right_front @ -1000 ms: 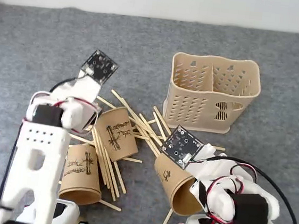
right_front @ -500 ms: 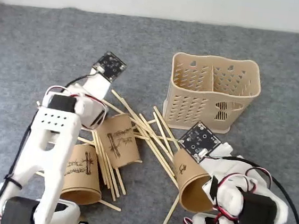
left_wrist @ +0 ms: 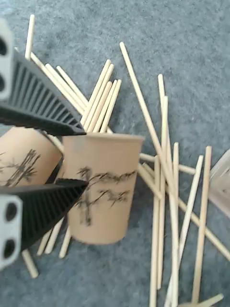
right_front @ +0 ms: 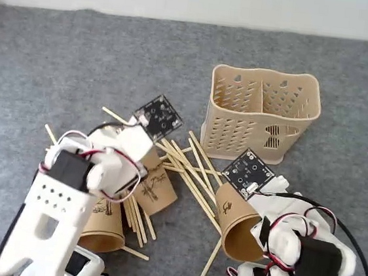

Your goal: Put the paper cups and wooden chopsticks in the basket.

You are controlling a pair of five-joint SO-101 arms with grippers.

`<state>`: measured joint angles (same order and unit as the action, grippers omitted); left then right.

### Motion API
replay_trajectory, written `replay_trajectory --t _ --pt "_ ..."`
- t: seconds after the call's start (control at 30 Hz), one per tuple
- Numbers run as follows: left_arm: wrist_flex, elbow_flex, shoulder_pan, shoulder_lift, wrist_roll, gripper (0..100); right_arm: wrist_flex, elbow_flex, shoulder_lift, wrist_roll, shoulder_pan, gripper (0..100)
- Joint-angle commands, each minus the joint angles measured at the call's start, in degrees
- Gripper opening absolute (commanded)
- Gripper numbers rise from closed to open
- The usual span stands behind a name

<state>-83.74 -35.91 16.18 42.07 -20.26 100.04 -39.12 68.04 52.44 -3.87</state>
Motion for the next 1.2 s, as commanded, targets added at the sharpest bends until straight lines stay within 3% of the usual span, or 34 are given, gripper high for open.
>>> replay_trajectory --t 0.0,0.13,0.4,0.67,1.0,1.17 --pt "-3.4 2.5 2.9 2.5 0.4 15 1.4 1.2 -0.7 0.4 -0.7 0.9" --pt "-2.5 3.0 3.3 2.8 1.8 15 1.5 1.0 -0.7 0.4 -1.3 0.9" --pt "14.8 -2.1 -11.9 2.3 1.6 15 1.4 1.0 -0.7 3.5 -7.3 0.9" --pt "25.5 -12.8 -13.5 2.2 -1.1 15 1.4 1.0 -0.7 4.0 -8.0 0.9" --pt "24.8 -19.6 -11.7 2.3 -5.4 14 1.4 0.9 -0.7 4.0 -8.2 0.9" --pt "14.4 -15.9 -3.3 2.8 -4.8 14 1.4 0.9 -0.7 4.0 -8.2 0.9"
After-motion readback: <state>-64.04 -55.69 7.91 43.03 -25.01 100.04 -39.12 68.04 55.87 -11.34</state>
